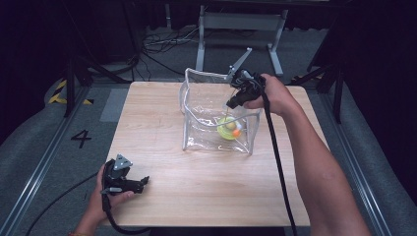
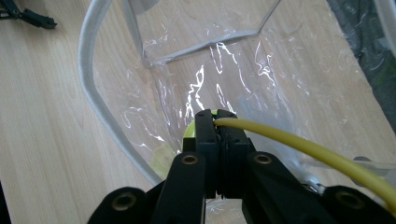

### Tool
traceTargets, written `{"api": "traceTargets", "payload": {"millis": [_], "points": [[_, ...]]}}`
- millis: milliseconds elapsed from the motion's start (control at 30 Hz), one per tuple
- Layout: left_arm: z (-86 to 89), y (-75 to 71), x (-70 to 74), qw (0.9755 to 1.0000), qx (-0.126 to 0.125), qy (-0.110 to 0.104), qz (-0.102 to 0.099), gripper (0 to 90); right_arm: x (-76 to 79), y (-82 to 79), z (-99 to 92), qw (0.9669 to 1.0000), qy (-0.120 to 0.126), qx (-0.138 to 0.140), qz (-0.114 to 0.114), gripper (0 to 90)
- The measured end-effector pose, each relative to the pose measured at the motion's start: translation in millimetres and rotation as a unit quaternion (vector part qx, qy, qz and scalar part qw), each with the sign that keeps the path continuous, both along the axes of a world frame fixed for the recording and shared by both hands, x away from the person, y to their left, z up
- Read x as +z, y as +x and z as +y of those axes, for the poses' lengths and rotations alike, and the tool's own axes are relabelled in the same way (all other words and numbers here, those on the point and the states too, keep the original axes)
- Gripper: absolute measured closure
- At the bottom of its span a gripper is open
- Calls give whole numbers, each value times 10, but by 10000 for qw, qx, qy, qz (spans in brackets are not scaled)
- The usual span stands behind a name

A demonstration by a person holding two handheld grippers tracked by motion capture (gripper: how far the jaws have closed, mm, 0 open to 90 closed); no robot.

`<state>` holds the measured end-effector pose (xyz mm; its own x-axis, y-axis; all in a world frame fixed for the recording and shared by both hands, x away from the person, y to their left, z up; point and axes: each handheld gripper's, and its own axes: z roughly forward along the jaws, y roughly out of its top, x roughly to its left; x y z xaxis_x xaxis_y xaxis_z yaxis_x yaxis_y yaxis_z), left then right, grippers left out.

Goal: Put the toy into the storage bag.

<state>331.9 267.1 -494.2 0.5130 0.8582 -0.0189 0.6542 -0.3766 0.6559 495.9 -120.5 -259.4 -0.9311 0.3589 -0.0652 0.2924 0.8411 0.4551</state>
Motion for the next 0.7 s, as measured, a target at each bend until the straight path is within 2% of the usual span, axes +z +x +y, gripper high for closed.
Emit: {"api": "traceTargets", "payload": {"millis": [400, 600, 700], "points": [[0, 0, 0, 10000, 2, -1, -1, 8, -108, -7, -41, 9997, -198, -14, 122, 884], [0, 0, 0, 10000, 0, 1, 0, 8, -205, 11, -47, 9985, -481, -96, 242, 871], [0, 0, -1, 10000, -4, -8, -2, 8, -208, 17, -61, 9987, -429, -139, 219, 894]]}}
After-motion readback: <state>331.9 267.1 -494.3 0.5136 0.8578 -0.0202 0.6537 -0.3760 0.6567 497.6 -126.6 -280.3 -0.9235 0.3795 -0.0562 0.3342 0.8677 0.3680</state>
